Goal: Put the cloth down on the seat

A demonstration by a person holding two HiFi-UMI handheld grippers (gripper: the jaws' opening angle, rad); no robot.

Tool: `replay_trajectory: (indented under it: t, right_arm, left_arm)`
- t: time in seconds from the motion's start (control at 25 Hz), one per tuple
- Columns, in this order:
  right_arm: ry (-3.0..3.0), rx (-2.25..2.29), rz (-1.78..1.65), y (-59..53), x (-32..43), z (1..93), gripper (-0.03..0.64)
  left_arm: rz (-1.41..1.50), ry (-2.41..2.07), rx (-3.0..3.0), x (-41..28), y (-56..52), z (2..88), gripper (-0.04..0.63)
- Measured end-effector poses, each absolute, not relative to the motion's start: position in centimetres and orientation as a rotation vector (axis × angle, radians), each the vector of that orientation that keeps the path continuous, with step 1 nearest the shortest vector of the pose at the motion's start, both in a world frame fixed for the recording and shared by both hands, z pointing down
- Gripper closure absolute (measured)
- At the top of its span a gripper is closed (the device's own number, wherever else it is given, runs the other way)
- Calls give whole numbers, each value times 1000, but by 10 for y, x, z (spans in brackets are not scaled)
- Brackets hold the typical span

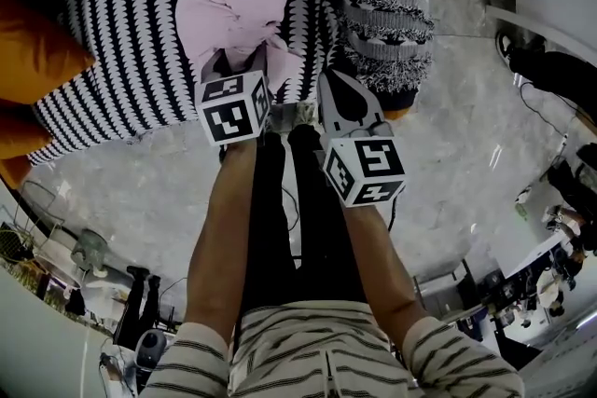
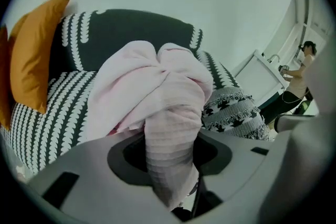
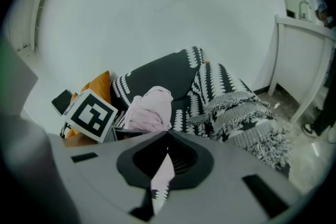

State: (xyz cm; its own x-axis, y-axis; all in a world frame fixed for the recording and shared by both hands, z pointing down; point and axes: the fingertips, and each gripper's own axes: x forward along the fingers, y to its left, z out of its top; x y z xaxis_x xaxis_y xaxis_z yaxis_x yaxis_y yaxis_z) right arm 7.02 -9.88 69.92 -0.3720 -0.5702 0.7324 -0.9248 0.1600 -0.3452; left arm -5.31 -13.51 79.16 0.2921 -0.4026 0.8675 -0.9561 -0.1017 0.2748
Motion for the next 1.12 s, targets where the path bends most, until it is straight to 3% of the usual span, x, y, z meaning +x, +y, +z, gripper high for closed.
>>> replay_trajectory:
  t: [1.12]
  right_arm:
    - [-2031,1428,1079,-109,67,697,604]
  left_arm:
    - [798,-1241,1650,-60,-142,805,407]
